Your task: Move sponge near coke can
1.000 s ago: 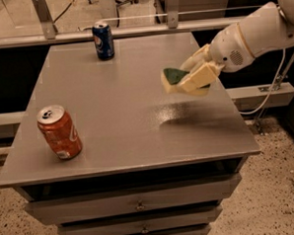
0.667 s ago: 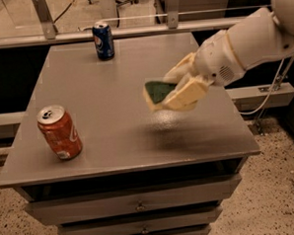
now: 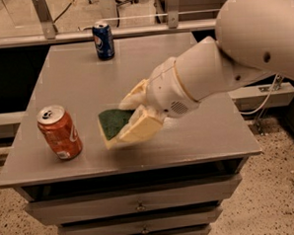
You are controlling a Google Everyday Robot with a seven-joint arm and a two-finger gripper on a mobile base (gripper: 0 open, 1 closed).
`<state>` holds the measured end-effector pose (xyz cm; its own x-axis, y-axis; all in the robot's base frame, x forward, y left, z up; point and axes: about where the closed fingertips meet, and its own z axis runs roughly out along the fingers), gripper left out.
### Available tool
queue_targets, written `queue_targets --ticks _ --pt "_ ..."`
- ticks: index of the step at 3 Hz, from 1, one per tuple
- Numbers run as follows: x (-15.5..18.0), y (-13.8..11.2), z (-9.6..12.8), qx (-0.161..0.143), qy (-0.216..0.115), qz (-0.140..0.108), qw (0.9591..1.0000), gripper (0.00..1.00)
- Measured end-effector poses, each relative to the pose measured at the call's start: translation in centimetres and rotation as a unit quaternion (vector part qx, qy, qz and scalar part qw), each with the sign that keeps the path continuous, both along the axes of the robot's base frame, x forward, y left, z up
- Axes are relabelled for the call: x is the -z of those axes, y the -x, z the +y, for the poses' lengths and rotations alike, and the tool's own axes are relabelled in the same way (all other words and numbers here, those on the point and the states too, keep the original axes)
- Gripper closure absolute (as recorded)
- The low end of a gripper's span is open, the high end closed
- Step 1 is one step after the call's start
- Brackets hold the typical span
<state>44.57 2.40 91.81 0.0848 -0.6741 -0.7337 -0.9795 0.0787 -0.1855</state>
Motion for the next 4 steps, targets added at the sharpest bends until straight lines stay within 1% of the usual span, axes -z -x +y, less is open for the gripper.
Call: queue_targets --ticks 1,2,3,4 --pt "0.7 0.0 3.3 -0.005 0.002 -0.005 1.0000 1.00" --pt "1.5 -0.7 5.7 -0.003 0.005 -0.002 1.0000 0.85" --pt "2.9 -3.1 7.3 0.009 0.009 -0.002 0.9999 0.54" --pt "3.7 -4.3 7.7 0.016 0.012 -0.001 0.9998 0.31"
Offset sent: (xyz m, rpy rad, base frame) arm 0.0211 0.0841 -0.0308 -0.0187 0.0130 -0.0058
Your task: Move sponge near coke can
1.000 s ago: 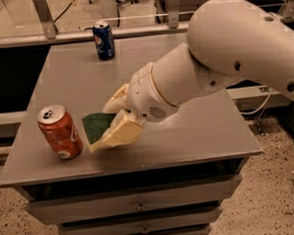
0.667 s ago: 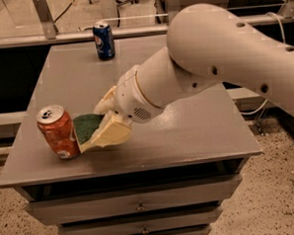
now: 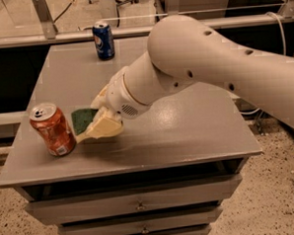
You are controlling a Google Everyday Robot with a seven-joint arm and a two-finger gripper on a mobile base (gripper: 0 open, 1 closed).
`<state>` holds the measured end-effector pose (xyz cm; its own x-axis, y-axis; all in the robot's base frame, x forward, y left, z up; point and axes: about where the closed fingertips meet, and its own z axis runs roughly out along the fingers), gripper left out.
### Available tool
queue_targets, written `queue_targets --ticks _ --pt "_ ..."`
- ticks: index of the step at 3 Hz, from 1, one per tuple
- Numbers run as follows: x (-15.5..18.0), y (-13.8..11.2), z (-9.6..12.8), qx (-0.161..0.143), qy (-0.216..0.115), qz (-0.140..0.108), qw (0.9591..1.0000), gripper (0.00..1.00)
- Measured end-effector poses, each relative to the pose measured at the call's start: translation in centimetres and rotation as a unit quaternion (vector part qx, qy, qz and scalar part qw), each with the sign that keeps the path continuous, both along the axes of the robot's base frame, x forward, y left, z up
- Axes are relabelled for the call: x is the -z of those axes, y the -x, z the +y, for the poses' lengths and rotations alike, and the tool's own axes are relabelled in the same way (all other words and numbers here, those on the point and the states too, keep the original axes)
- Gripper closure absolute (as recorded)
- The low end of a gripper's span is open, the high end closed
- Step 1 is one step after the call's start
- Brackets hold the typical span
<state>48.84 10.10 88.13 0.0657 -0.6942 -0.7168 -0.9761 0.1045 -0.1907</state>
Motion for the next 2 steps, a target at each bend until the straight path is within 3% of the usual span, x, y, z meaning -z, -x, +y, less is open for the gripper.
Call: queue_targets --ticks 1,2 --pt "0.56 -0.47 0.21 0.004 0.001 0.003 1.0000 0.08" --pt "0.69 -0.60 0.32 0.005 0.000 0.005 1.0000 0.00"
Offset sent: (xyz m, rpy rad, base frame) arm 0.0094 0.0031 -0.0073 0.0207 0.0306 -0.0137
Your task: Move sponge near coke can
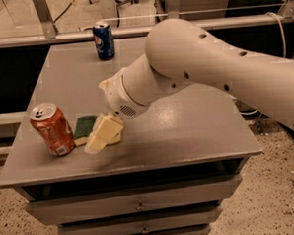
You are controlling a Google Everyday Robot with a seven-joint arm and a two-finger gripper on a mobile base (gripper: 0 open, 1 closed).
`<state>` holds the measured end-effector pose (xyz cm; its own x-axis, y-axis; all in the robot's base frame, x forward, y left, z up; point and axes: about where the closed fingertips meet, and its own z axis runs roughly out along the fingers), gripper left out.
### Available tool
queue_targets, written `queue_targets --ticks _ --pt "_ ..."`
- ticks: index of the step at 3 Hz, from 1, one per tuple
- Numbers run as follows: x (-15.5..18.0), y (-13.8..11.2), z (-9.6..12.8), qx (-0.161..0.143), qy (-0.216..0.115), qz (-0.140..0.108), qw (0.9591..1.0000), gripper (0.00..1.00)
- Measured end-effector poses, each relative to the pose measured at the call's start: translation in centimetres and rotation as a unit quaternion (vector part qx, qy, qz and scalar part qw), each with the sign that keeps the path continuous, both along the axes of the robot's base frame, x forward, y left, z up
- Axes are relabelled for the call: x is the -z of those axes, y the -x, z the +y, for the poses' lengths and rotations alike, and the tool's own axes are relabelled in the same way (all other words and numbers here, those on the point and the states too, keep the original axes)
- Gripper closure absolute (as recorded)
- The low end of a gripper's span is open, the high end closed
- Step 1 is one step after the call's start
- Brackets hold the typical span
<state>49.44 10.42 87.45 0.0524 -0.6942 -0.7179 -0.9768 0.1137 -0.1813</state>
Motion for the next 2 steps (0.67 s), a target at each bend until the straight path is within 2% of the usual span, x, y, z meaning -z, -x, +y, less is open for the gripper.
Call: queue_targets --ticks 1,2 --pt "-0.7 -0.6 -1.2 0.006 -0.005 0.000 1.0000 0.00" --pt "-1.7 -2.9 -5.6 0.017 -0.027 0.005 0.9995 0.00"
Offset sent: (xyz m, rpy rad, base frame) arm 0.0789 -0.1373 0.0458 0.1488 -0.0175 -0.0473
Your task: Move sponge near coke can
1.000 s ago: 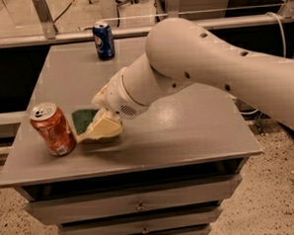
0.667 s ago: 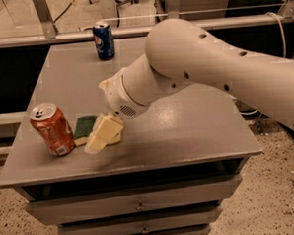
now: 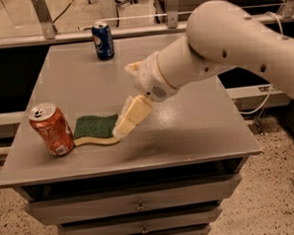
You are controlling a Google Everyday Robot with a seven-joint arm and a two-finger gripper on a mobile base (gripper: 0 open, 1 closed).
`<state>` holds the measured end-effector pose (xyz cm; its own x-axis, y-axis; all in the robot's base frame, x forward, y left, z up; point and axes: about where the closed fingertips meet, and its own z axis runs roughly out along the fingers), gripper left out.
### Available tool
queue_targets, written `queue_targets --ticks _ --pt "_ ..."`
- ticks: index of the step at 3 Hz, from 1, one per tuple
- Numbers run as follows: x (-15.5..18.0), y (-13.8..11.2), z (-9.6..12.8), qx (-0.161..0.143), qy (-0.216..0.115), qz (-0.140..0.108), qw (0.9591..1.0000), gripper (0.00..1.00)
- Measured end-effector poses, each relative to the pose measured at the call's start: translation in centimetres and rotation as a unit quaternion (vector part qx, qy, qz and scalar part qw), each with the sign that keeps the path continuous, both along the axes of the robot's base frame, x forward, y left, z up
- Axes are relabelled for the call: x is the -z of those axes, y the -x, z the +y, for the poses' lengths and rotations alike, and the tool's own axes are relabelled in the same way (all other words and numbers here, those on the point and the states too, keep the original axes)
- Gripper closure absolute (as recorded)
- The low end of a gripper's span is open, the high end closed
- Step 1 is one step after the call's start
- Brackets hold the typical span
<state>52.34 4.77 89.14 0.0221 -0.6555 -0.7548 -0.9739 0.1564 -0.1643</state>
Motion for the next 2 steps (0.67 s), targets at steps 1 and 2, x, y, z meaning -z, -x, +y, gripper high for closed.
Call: queue_targets --ticks 1,2 --pt "-1.3 -3.5 -6.0 -0.007 -0.026 -0.014 0.9995 0.00" --pt "-4.3 -5.0 -7.0 -0.010 -0.038 -0.044 0.9983 0.00"
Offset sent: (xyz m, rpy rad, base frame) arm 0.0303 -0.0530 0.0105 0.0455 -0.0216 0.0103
